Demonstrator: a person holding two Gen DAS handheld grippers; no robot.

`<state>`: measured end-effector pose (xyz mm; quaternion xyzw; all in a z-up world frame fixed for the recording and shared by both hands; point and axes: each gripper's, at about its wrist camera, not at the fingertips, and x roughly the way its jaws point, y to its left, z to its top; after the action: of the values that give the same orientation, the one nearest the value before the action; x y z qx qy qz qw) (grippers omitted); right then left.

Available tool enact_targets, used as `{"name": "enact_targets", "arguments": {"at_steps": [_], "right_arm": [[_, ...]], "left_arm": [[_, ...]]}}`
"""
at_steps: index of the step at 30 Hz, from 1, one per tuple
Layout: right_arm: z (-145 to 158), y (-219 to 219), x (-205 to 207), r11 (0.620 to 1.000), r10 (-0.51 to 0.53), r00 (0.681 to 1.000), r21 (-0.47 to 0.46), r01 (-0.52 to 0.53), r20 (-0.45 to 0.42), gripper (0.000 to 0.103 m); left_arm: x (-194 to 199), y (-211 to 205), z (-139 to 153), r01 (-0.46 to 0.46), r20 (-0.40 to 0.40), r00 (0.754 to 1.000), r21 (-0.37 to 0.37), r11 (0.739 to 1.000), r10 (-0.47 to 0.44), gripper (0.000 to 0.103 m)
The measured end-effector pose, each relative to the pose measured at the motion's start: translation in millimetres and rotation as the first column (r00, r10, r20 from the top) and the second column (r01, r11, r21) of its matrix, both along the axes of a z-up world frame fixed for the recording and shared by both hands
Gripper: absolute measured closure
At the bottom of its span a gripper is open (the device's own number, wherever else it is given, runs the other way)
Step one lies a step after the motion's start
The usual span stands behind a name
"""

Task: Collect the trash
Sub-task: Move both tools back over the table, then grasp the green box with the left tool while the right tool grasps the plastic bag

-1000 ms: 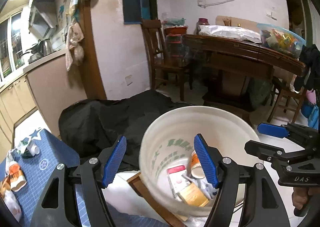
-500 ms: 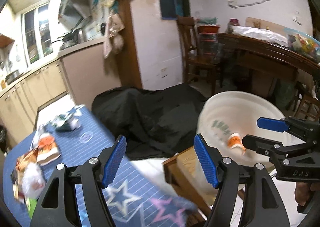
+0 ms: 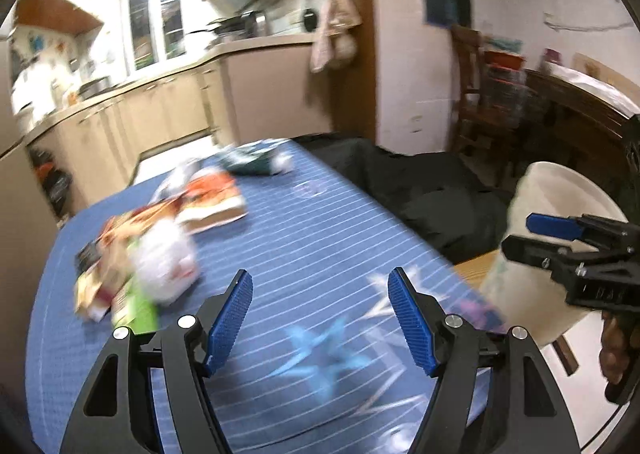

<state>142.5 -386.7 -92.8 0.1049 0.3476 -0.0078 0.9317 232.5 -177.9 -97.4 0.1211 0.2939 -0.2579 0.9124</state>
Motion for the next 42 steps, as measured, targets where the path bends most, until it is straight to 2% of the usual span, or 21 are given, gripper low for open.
{"name": "enact_targets", "arguments": {"at_steps": [4, 8, 13, 14, 15, 17, 20, 22, 26, 28, 31, 33, 34, 35, 36, 37, 38, 39, 41, 42], "right_arm": [[-2.3, 24.2, 23.7, 0.998, 0.062, 0.998, 0.007, -0.062, -0.017, 0.040], [-3.5, 50.5, 48.7, 0.991, 0.134, 0.990, 0.010, -0.134, -0.034, 0.040], [-0.8, 90.6, 78.6, 0.971, 0.238, 0.971, 0.003, -0.238, -0.038, 0.039], [1.8, 99.8, 85.5, 0.965, 0.261, 0.965, 0.001, -0.261, -0.032, 0.035], [4.1, 106.3, 90.6, 0.961, 0.275, 0.961, 0.000, -0.276, -0.026, 0.027], [12.3, 121.2, 106.2, 0.949, 0.315, 0.949, 0.001, -0.315, -0.002, 0.022], [19.9, 140.5, 132.7, 0.929, 0.370, 0.929, 0.019, -0.370, -0.001, 0.020], [21.7, 151.4, 152.7, 0.918, 0.395, 0.918, 0.044, -0.394, -0.015, 0.020], [13.6, 169.5, 190.4, 0.891, 0.447, 0.891, 0.130, -0.436, -0.076, 0.020], [5.1, 177.0, 208.2, 0.880, 0.465, 0.877, 0.176, -0.442, -0.122, 0.019], [-12.0, 188.8, 232.4, 0.867, 0.488, 0.848, 0.224, -0.444, -0.207, 0.019], [-20.0, 192.7, 241.8, 0.876, 0.477, 0.845, 0.214, -0.433, -0.241, 0.019], [-27.2, 194.0, 247.6, 0.869, 0.489, 0.831, 0.232, -0.438, -0.265, 0.019], [-33.1, 194.5, 251.3, 0.860, 0.503, 0.818, 0.256, -0.442, -0.278, 0.022], [-39.3, 194.7, 254.0, 0.855, 0.510, 0.810, 0.272, -0.441, -0.291, 0.031], [-39.1, 193.6, 252.6, 0.856, 0.509, 0.818, 0.261, -0.447, -0.268, 0.041], [-41.7, 192.6, 252.7, 0.846, 0.524, 0.808, 0.277, -0.455, -0.271, 0.053], [-43.1, 188.8, 252.1, 0.843, 0.523, 0.812, 0.293, -0.450, -0.260, 0.060], [-45.3, 180.4, 249.5, 0.846, 0.514, 0.822, 0.302, -0.439, -0.246, 0.064], [-45.3, 175.8, 246.3, 0.848, 0.508, 0.830, 0.304, -0.435, -0.231, 0.065]], "left_arm": [[12.2, 52.5, -11.1, -0.135, -0.028, 0.990, 0.007, 0.991, 0.135, 0.032], [27.7, 105.4, -21.1, -0.282, -0.069, 0.957, 0.003, 0.959, 0.281, 0.032], [44.0, 142.9, -23.4, -0.384, -0.089, 0.920, -0.015, 0.923, 0.382, 0.027], [50.0, 147.6, -25.1, -0.395, -0.100, 0.915, -0.022, 0.918, 0.391, 0.023], [53.9, 148.7, -26.5, -0.392, -0.111, 0.915, -0.026, 0.919, 0.387, 0.021], [64.3, 148.7, -33.1, -0.385, -0.125, 0.916, -0.013, 0.923, 0.380, 0.020], [79.5, 145.7, -45.9, -0.389, -0.115, 0.914, 0.034, 0.921, 0.390, 0.020], [91.1, 143.6, -51.6, -0.384, -0.161, 0.908, 0.043, 0.922, 0.386, 0.020], [103.8, 147.7, -54.5, -0.394, -0.202, 0.898, 0.028, 0.919, 0.391, 0.020], [108.4, 151.5, -59.2, -0.396, -0.248, 0.888, 0.018, 0.918, 0.388, 0.020], [109.9, 151.8, -59.0, -0.396, -0.250, 0.887, 0.018, 0.918, 0.388, 0.020], [110.8, 151.2, -59.2, -0.398, -0.248, 0.887, 0.021, 0.917, 0.390, 0.020], [113.0, 149.2, -58.8, -0.398, -0.248, 0.886, 0.022, 0.917, 0.391, 0.021], [113.1, 149.2, -58.5, -0.399, -0.247, 0.886, 0.022, 0.917, 0.391, 0.022], [113.1, 148.7, -58.3, -0.399, -0.246, 0.886, 0.022, 0.917, 0.392, 0.023], [112.4, 148.8, -57.9, -0.399, -0.243, 0.887, 0.020, 0.917, 0.392, 0.028], [110.5, 149.5, -57.9, -0.399, -0.241, 0.888, 0.018, 0.917, 0.392, 0.037], [109.6, 150.6, -56.8, -0.400, -0.239, 0.889, 0.010, 0.917, 0.390, 0.042], [110.3, 149.6, -56.5, -0.394, -0.238, 0.893, 0.001, 0.919, 0.383, 0.056], [109.3, 150.2, -56.4, -0.391, -0.241, 0.894, -0.005, 0.920, 0.379, 0.057]]}}
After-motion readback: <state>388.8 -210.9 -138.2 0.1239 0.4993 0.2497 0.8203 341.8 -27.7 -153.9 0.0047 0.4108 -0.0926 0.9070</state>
